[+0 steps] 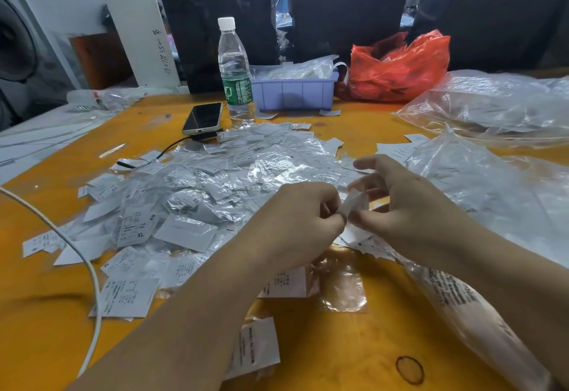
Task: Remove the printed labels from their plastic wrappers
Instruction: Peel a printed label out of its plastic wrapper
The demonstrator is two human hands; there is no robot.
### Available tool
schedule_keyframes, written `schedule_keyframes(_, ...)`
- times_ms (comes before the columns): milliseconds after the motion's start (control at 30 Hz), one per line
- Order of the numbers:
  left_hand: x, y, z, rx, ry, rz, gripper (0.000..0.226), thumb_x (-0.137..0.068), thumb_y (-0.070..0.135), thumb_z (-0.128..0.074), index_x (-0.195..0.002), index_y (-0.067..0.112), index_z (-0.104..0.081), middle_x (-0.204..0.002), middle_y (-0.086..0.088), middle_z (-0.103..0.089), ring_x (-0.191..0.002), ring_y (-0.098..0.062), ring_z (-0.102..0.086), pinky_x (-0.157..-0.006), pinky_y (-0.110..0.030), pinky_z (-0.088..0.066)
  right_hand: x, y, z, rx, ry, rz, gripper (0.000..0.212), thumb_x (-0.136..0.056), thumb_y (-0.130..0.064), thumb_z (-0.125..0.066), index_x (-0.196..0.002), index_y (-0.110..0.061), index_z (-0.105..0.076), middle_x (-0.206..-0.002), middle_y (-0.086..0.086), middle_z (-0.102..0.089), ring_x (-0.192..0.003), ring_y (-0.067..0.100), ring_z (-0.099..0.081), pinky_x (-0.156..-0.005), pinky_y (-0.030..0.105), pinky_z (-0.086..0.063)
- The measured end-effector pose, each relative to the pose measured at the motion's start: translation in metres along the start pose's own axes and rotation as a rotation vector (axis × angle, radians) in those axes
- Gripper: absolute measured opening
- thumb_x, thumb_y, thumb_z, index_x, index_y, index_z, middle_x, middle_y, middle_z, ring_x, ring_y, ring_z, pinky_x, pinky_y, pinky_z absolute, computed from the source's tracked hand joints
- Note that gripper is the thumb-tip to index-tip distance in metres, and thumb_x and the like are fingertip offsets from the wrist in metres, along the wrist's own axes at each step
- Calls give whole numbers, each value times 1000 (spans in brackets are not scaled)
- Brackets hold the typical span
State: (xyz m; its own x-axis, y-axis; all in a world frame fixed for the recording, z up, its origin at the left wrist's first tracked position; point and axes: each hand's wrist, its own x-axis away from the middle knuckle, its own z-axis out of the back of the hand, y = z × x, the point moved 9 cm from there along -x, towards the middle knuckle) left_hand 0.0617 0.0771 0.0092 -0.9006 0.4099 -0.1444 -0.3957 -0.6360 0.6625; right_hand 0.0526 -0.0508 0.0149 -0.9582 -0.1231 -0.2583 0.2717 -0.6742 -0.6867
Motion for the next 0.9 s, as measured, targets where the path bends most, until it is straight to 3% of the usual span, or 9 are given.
schedule_keyframes(100, 1, 2, 0, 32, -3, 5, 18, -94, 27, -55, -78, 24, -63, -75, 6, -68, -71, -16, -64, -68, -41, -57, -1, 3, 4, -53, 39, -23, 58, -81, -18, -75, -126, -35, -43, -100, -14, -61, -83, 2, -62, -69, 21, -53)
schedule_keyframes(200, 1, 2, 3, 54, 6, 22, 21, -95, 26, -51, -79, 22, -64, -75, 4, -67, -72, -24, -64, -68, -47, -57, -2, 5, 11, -79, 96, -18, 55, -80, -12, -76, -122, -34, -47, -99, -13, -61, -75, 1, -62, -61, 19, -52)
schedule_keyframes(300, -1, 0, 9, -30, 63, 29, 22, -94, 26, -51, -78, 20, -65, -73, 1, -66, -68, -24, -62, -61, -42, -54, -3, 5, 19, -117, 158, -13, 52, -79, -7, -76, -119, -30, -53, -97, -9, -61, -70, 8, -64, -55, 18, -50)
schedule_keyframes(400, 0, 0, 22, -196, 195, 5, 25, -91, 26, -52, -69, 19, -62, -65, 2, -60, -62, -20, -57, -53, -33, -45, -3, 5, 27, -150, 226, -17, 49, -78, -6, -77, -114, -30, -54, -97, -8, -62, -73, 10, -67, -57, 18, -53)
schedule_keyframes(533, 2, 7, 34, -379, 306, -44, 20, -92, 29, -54, -77, 21, -65, -69, 5, -61, -67, -18, -58, -58, -31, -51, -2, 3, 32, -135, 276, -10, 33, -81, -8, -75, -104, -27, -61, -90, -5, -67, -70, 13, -68, -62, 24, -57)
schedule_keyframes(667, 0, 18, 20, -545, 230, -123, 18, -96, 28, -50, -90, 21, -65, -82, 4, -61, -79, -21, -56, -62, -30, -49, 1, -2, 36, -174, 318, 18, 22, -83, -5, -71, -90, -25, -65, -80, 0, -69, -55, 14, -65, -54, 34, -57)
schedule_keyframes(800, -3, 19, 7, -655, 133, -143, 15, -92, 19, -53, -92, 23, -68, -88, 4, -62, -79, -23, -59, -60, -27, -47, 7, -9, 46, -212, 399, 63, 22, -87, -10, -69, -84, -31, -66, -66, 1, -67, -54, 25, -62, -52, 50, -54)
schedule_keyframes(900, -6, 13, 2, -664, 68, -126, 17, -92, 14, -53, -89, 23, -68, -91, 4, -63, -82, -24, -61, -60, -27, -46, 7, -19, 39, -227, 329, 118, 20, -87, -12, -68, -80, -30, -67, -67, -4, -69, -52, 14, -63, -54, 41, -56)
